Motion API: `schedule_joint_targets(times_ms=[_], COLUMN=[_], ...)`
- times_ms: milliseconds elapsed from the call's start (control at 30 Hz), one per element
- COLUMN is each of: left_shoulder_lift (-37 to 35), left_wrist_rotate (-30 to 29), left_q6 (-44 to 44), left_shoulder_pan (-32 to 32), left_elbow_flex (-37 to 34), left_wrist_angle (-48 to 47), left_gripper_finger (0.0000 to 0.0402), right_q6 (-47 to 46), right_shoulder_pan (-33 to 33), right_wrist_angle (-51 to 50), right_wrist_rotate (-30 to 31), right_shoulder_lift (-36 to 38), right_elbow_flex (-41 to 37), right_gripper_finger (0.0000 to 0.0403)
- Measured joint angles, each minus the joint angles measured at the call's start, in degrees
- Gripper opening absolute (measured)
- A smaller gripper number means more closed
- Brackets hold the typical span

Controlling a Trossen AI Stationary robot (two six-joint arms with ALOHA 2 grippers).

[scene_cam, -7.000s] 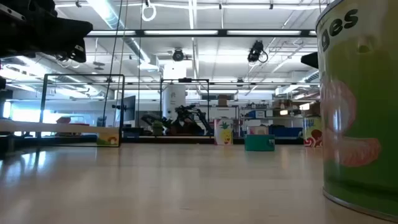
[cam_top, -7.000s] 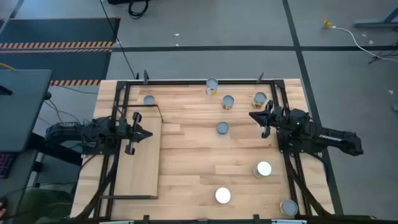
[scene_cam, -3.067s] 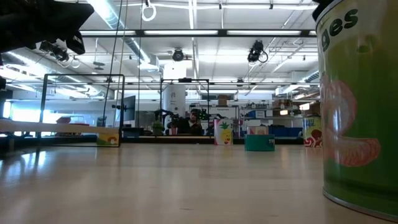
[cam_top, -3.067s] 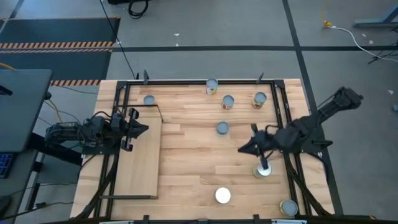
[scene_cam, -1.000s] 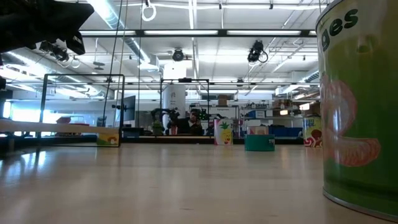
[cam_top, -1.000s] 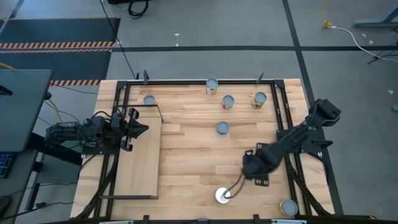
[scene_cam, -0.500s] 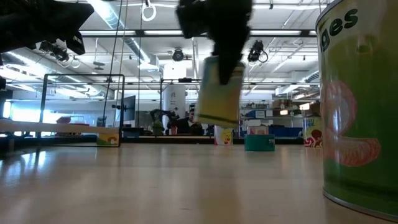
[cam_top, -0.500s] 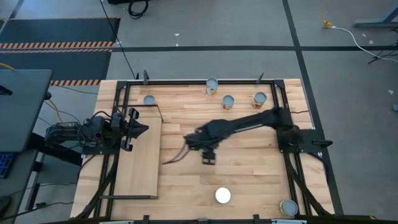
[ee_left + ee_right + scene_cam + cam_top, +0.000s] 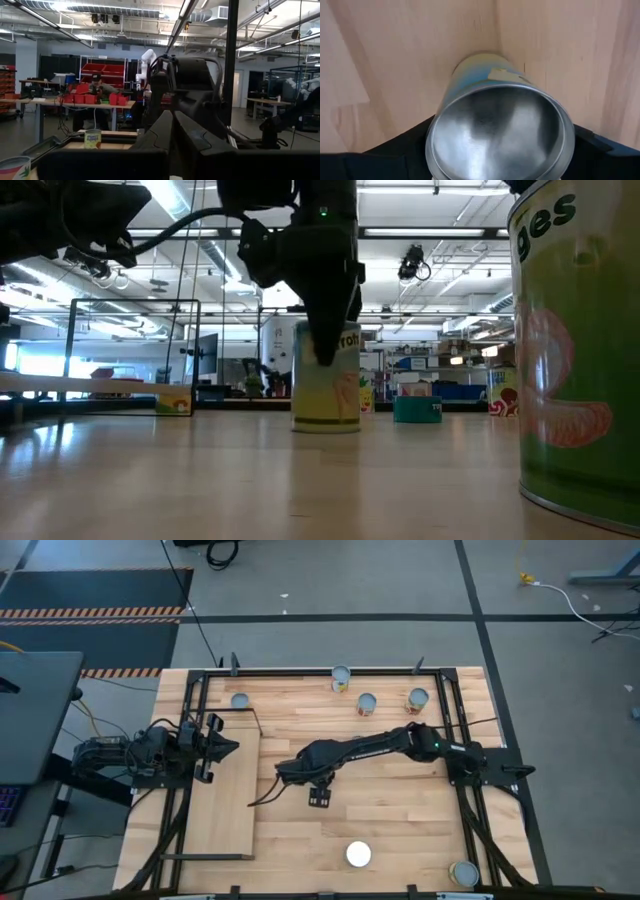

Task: Pick and place cans onto a shelf
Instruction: Move the canned carrots to the middle of the table

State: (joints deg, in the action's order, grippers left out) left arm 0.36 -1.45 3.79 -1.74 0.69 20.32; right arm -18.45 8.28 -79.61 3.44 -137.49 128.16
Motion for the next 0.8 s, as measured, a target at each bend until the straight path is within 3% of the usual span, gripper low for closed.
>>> schedule_joint_targets(times_ms=[200,500,800], left_shoulder_lift=[0.00,-0.02,0.00], left_wrist_rotate=[-0.02,-0.02,-0.02], left_q6=[-0.02,-0.01,-0.02], left_shoulder_pan=[0.00,0.01,0.00], left_elbow_flex=[0.00,0.00,0.00], left_wrist_angle=[-0.04,0.00,-0.03], left_gripper_finger=[0.0023,0.0023,0.0023], right_q6=[-4.38,-4.37,-8.70], right_shoulder_pan=[1.28,2.92,3.81], right_wrist_angle=[2.44,15.02,10.08], right_wrist_rotate=[1.41,2.93,6.14], right_shoulder_lift=[1.91,4.85,7.14], right_elbow_flex=[-0.31,-0.22,-0.07], right_gripper_finger=[0.0342,0.0364,0.0364])
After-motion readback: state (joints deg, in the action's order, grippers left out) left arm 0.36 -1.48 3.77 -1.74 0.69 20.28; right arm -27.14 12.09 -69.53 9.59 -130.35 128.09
